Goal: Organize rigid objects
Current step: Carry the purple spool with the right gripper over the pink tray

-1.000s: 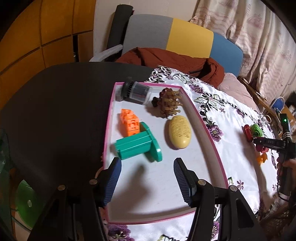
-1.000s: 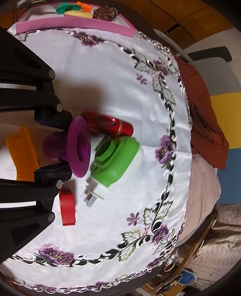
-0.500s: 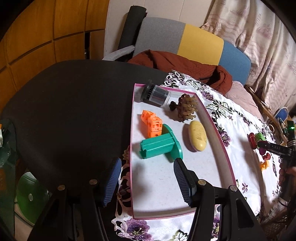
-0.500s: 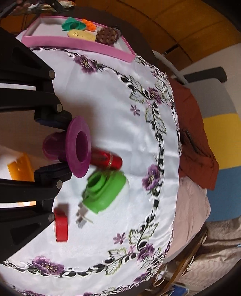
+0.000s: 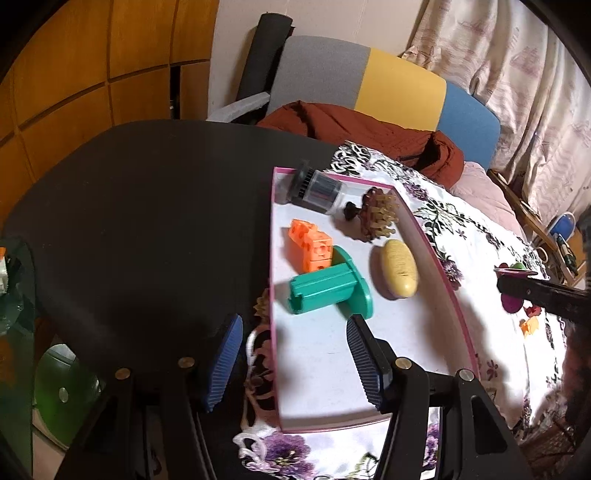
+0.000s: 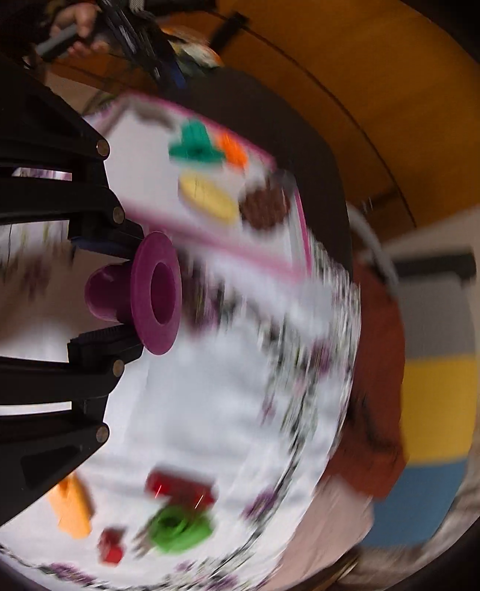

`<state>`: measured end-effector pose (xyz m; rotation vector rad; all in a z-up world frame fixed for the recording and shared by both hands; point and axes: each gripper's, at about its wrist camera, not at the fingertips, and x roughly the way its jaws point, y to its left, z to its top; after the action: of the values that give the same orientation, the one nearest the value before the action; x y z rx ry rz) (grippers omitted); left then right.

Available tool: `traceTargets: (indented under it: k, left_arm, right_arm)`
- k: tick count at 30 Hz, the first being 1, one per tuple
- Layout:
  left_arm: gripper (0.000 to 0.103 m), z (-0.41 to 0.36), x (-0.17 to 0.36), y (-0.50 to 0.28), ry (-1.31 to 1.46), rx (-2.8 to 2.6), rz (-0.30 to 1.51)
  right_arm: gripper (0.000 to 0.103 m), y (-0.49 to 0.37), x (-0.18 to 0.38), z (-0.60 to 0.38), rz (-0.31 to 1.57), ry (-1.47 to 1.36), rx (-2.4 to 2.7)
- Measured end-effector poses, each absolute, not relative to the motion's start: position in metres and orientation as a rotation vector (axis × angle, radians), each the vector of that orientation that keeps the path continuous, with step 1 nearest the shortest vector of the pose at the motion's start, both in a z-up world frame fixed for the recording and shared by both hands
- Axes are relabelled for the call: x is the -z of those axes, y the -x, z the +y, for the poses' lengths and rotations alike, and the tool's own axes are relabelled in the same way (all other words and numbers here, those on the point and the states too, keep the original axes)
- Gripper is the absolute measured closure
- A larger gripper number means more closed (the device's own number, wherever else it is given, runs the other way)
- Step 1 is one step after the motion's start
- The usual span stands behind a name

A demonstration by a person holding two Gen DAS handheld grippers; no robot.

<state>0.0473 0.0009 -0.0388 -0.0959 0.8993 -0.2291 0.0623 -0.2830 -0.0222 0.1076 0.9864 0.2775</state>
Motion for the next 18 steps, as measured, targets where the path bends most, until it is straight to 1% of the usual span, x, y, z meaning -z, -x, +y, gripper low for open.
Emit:
traceTargets:
  k: [3,9,14,18]
  left_arm:
    - [0.043,0.009,0.039,-0.048,0.108,0.21,0.898]
    - [0.043,0.018,0.04,-0.049,0.118,0.181,0.896]
    - [0.043,0.021,0.041,-0.048,0.112,0.174,0.897]
    - [0.043,0.021,0.042,-0.047,0.102,0.173,0.898]
  right_arm:
    - [0.071,-0.065,0.024,-0.234,1.014,-0.074,-0.393]
    - [0.071,-0.075,0.062,-0.15,1.121,0.069,-0.474]
    - [0.071,-0.099,0.084,-0.132,1.135,0.126,-0.375]
    - [0.071,-0.116,0.091,-0.134,1.123,0.084,-0.305]
